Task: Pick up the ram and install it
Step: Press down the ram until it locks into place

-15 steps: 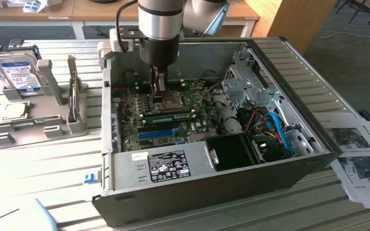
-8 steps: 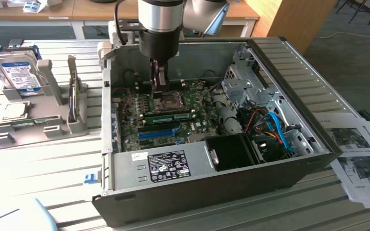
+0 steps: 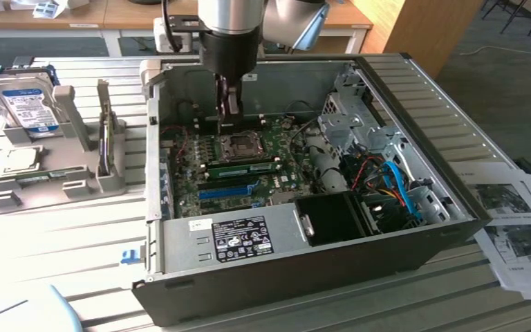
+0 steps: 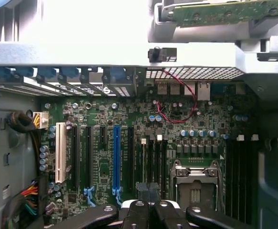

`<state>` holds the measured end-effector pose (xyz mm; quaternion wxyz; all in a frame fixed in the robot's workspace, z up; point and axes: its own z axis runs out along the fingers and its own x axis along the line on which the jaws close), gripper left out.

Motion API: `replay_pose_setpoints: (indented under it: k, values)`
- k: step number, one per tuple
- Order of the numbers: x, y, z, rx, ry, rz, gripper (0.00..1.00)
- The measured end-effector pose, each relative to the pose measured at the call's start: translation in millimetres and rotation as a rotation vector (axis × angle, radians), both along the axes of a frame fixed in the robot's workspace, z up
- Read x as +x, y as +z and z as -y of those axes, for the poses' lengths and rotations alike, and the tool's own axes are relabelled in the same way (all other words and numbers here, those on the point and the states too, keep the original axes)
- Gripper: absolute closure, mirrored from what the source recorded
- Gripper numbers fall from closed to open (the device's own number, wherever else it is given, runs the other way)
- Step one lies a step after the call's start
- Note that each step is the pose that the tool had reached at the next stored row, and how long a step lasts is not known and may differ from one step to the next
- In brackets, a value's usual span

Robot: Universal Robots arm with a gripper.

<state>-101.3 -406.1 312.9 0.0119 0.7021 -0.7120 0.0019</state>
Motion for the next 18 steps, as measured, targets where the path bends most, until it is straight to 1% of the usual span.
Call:
replay_pose_setpoints:
  k: [6,12,18]
  values:
    - [0.0,7.7,0.0,-0.0001,0.0,0.0,0.91]
    - [0.2,8.3,0.0,-0.0002,0.0,-0.0001,0.91]
    - [8.3,8.3,0.0,-0.0001,0.0,0.0,0.91]
